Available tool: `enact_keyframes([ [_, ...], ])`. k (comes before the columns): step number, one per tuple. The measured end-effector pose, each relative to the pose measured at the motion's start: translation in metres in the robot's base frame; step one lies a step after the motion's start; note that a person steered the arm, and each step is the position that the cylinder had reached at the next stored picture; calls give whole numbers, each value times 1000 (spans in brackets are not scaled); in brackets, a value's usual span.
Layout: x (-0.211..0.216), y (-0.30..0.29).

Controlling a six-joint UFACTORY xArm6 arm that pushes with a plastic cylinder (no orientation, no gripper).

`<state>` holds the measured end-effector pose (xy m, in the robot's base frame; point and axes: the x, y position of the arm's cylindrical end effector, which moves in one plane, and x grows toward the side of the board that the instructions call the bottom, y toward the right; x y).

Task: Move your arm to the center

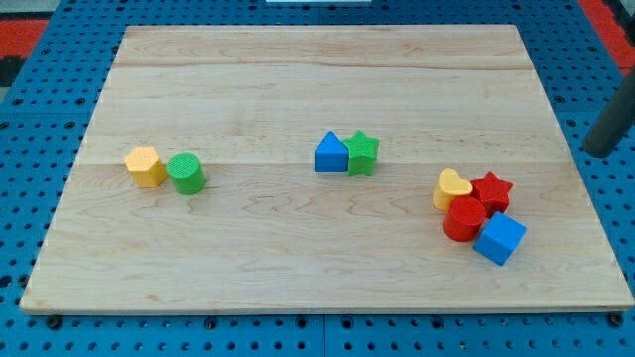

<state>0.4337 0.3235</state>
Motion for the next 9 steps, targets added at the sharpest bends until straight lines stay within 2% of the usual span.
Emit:
enact_keyframes([
  [3,2,4],
  [5,-27,-103],
  [6,-55,-134],
  [7,-74,-209],
  [8,-82,-226],
  [9,-72,-221],
])
